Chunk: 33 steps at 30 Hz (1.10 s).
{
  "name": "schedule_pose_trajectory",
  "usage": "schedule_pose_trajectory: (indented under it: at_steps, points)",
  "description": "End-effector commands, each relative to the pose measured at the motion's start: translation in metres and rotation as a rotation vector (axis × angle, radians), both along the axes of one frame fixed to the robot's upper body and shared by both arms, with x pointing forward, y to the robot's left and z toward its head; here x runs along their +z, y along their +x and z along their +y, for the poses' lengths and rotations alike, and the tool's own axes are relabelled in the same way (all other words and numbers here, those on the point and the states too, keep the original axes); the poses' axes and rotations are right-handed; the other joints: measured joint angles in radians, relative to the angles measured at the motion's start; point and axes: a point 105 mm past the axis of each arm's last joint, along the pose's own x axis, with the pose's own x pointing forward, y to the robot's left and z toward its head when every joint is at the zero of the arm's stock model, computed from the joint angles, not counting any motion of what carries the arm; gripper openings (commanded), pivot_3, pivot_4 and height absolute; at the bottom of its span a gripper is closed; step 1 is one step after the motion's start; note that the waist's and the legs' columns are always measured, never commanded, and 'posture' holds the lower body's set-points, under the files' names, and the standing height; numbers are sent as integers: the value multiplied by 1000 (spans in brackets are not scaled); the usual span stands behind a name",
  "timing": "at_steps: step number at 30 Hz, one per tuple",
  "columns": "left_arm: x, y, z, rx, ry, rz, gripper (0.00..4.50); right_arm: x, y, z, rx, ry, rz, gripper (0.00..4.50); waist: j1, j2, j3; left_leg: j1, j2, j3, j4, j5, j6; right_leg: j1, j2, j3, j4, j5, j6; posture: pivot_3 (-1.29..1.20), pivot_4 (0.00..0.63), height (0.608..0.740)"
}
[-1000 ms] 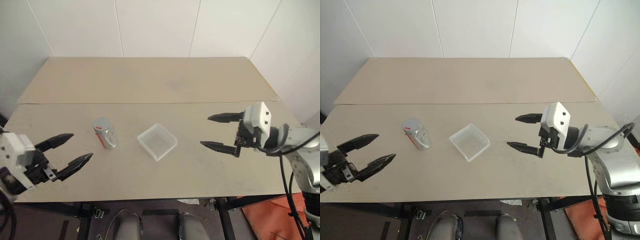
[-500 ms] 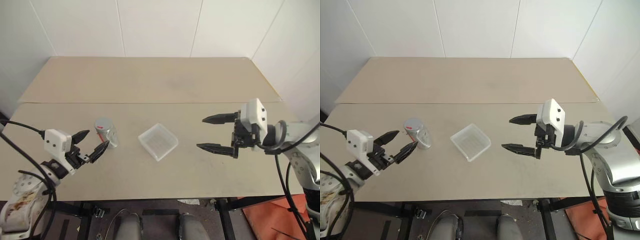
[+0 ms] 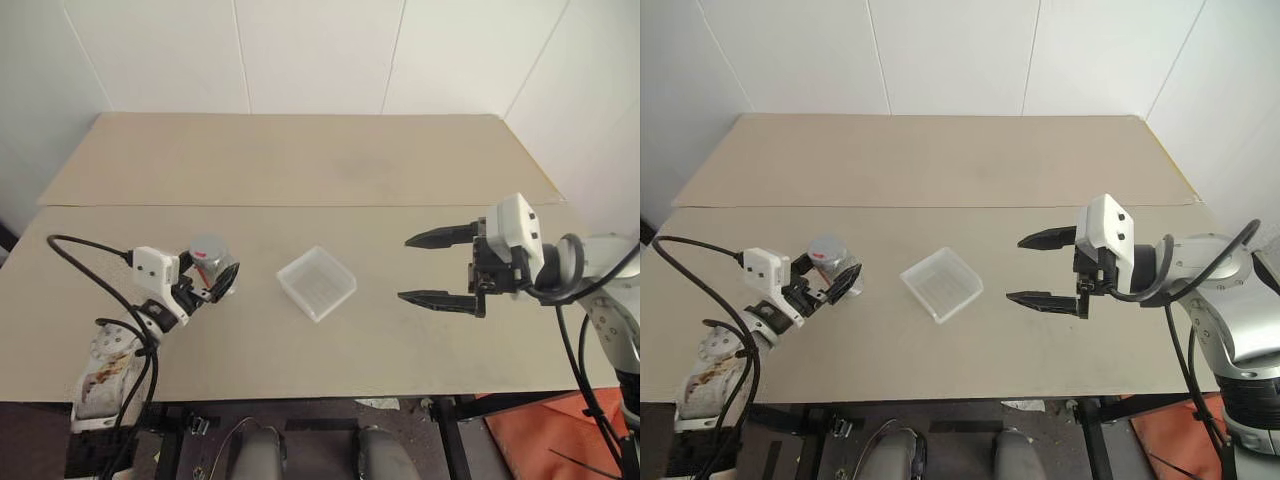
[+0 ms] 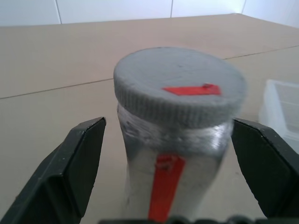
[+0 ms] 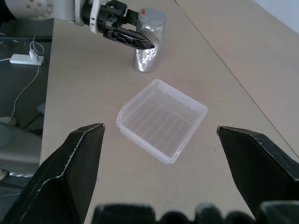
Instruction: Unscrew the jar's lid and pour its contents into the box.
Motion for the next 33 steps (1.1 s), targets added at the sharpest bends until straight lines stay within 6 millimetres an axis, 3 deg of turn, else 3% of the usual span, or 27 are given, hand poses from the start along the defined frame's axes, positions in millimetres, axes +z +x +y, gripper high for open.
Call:
schedule_pose_trajectory:
  at_steps: [1,12,16,21,22,26,33]
  points:
    - [6,3,0,10,8,-55,4500,15,-5,-2,4,3,-67,4473,0,0,0,0,0,0,0,0,0,0,0,0,0,0,0,0,150,740]
    - [7,10,2,19,2,-95,4500,12,-10,-5,-2,-6,-55,4473,3,0,0,0,0,0,0,0,0,0,0,0,0,0,0,0,150,740]
    - [7,8,-3,-3,15,-110,3708,12,-11,-5,1,-12,-54,4500,2,0,0,0,0,0,0,0,0,0,0,0,0,0,0,0,150,740]
    - [9,6,-8,-29,8,-124,1990,10,-10,-3,1,-13,-54,4500,2,0,0,0,0,0,0,0,0,0,0,0,0,0,0,0,150,740]
    - [11,4,-11,-52,14,-124,1986,10,-10,-3,1,-12,-55,4500,2,0,0,0,0,0,0,0,0,0,0,0,0,0,0,0,150,740]
    - [28,-5,-28,-199,42,-123,1987,13,-6,2,-6,18,-67,4500,2,0,0,0,0,0,0,0,0,0,0,0,0,0,0,0,150,740]
    - [91,-15,-39,-426,29,-181,1987,37,16,25,-77,159,-50,4500,-3,0,0,0,0,-1,1,0,0,0,0,0,1,0,0,0,150,740]
